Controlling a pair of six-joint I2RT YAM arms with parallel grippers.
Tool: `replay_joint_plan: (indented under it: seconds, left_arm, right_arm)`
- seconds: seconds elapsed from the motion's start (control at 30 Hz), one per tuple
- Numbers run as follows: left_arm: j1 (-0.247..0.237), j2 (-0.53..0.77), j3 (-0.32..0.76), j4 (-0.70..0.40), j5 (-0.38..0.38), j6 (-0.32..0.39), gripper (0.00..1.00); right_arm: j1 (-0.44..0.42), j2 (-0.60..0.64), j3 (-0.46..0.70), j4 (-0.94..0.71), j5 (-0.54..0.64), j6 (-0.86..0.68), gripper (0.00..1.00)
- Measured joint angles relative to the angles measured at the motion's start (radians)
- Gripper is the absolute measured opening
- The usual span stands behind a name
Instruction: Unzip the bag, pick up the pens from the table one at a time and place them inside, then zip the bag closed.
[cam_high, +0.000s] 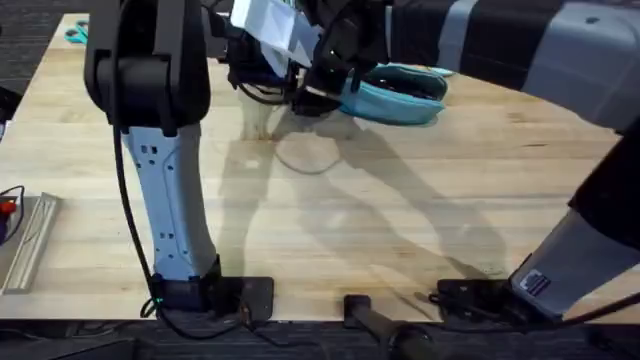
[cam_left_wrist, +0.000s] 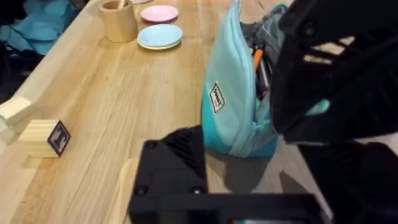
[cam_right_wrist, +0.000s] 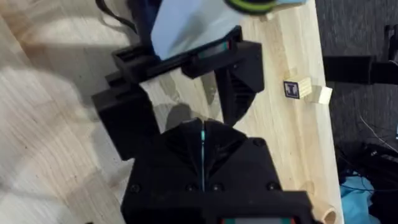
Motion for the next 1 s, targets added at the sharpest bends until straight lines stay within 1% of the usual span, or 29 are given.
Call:
replay_joint_plan:
  seconds: [0.1,0.17,0.23,0.3,0.33,0.4,0.43,1.0]
  left_arm:
    - [-0.009,0.0,0.0,0.0,-0.01,-0.004,0.755]
    - [-0.014,0.0,0.0,0.0,-0.016,-0.005,0.674]
    - [-0.016,0.0,0.0,0.001,-0.02,-0.008,0.522]
    - [-0.016,0.0,0.0,-0.002,-0.016,-0.012,0.311]
    - [-0.017,0.0,0.0,-0.006,-0.011,-0.015,0.223]
    - [-0.018,0.0,0.0,-0.004,-0.004,-0.017,0.094]
    - [-0.018,0.0,0.0,-0.004,0.001,-0.018,0.062]
    - [-0.018,0.0,0.0,-0.003,0.006,-0.019,0.043]
  right_arm:
    - [0.0,0.0,0.0,0.0,0.0,0.0,0.033]
    - [0.0,0.0,0.0,0.0,0.0,0.0,0.033]
    - [0.0,0.0,0.0,0.0,0.0,0.0,0.033]
    - [0.0,0.0,0.0,0.0,0.0,0.0,0.033]
    - [0.0,0.0,0.0,0.0,0.0,0.0,0.033]
    - [0.0,0.0,0.0,0.0,0.0,0.0,0.033]
    - [0.0,0.0,0.0,0.0,-0.002,0.0,0.033]
    - [-0.003,-0.002,0.0,-0.001,-0.007,0.0,0.034]
